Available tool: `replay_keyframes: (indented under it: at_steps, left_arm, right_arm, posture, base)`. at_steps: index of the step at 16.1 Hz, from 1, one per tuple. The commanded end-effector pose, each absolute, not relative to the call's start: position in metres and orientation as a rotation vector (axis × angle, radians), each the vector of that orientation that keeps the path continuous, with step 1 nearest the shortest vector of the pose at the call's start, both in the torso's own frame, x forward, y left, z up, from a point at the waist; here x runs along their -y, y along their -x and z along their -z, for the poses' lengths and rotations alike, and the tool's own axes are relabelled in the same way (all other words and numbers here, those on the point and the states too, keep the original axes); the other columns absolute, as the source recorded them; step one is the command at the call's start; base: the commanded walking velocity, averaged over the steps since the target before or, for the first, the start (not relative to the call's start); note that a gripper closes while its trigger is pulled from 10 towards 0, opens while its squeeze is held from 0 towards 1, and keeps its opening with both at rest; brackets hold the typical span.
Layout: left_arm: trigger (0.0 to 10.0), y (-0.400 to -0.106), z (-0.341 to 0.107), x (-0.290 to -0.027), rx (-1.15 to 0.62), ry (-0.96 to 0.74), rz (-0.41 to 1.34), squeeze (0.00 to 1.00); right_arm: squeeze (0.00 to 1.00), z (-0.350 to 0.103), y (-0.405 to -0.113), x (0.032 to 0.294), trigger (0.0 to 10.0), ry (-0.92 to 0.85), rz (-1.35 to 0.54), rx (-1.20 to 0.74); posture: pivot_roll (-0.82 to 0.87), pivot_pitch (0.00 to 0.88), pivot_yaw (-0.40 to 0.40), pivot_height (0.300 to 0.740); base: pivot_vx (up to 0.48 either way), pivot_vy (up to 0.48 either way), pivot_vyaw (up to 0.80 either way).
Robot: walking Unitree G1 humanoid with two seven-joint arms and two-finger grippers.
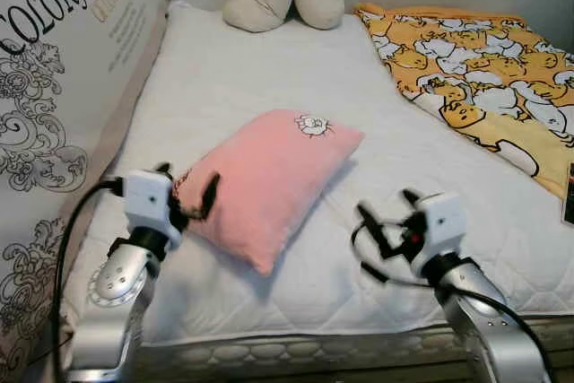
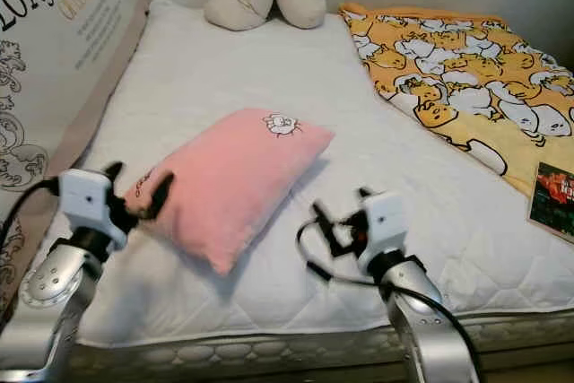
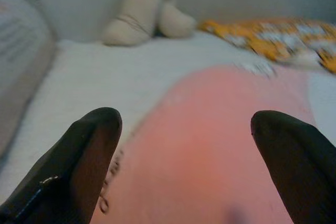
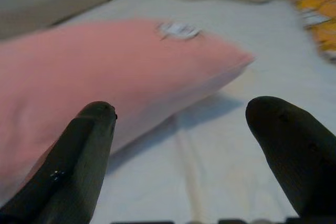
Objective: Clean up the room
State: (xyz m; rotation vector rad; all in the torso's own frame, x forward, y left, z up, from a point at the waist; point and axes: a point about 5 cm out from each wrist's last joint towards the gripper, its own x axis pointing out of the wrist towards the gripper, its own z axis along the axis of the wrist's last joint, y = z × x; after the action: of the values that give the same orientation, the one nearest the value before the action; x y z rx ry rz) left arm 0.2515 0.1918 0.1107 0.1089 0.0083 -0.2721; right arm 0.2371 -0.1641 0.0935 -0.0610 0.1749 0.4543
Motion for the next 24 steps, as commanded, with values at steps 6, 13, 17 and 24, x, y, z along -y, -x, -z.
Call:
replay_keyframes:
  at_steps: [6,13,17,24]
  left_arm:
    - [10.0,-0.239,-0.101,-0.217,-0.082,-0.112,0.401,0.0]
    - [10.0,-0.235,-0.106,-0.231,-0.119,-0.144,0.515,0.0]
    - [10.0,-0.233,-0.112,-0.241,-0.143,-0.154,0.567,0.0]
    - [10.0,-0.226,-0.11,-0.239,-0.187,-0.111,0.644,0.0]
  right_arm:
    - [1.0,-0.092,-0.247,0.159,10.0,0.139,-0.708,-0.22]
    - [1.0,-0.096,-0.256,0.127,10.0,0.141,-0.938,-0.39]
    - [1.0,-0.101,-0.268,0.082,10.0,0.145,-1.001,-0.405]
    - [0.0,-0.089,-0.293,0.033,10.0,0.287,-0.995,-0.476]
  posture:
    - [-0.02,0.0,-0.032,0.74]
    - [-0.02,0.0,-0.034,0.74]
    - [-0.02,0.0,-0.017,0.74]
    - [-0.01,0.0,-0.015,0.74]
  base:
    - [0.0,0.0,0.0]
    - [0.0,0.0,0.0]
    - [0.0,0.0,0.0]
    - [0.0,0.0,0.0]
